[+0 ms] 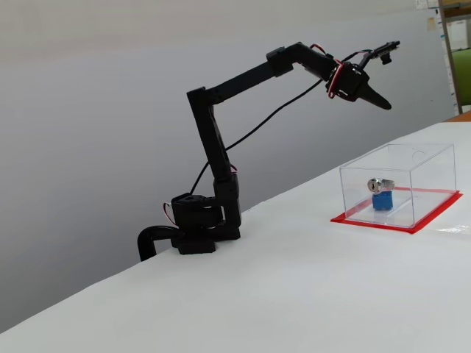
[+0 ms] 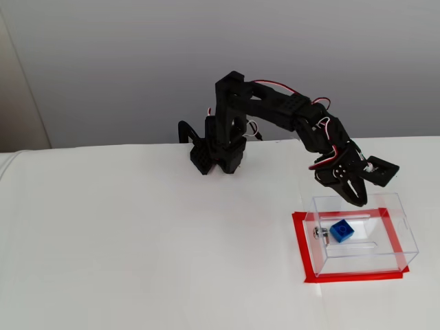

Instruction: Pick the blue lego brick and place it into the transparent box

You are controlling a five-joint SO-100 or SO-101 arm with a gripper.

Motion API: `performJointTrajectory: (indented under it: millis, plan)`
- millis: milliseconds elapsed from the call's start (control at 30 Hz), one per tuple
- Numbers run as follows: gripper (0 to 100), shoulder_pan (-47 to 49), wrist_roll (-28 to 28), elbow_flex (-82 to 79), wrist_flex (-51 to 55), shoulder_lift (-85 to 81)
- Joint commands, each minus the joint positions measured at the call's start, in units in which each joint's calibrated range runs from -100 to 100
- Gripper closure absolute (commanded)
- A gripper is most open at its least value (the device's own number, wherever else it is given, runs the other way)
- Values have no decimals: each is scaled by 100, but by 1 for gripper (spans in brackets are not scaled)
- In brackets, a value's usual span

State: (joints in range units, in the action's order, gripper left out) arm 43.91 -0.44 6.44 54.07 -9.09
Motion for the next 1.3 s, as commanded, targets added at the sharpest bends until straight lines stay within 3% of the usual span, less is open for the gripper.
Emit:
performJointTrajectory:
  millis: [0, 733, 1033, 1267]
  plan:
    - [98, -513, 13, 215, -81, -665]
    - [98, -4299, 7, -3004, -81, -3754]
    - [98, -4986, 13, -4758, -107, -5103]
    - [98, -4971, 18, -6756, -1021, -6435]
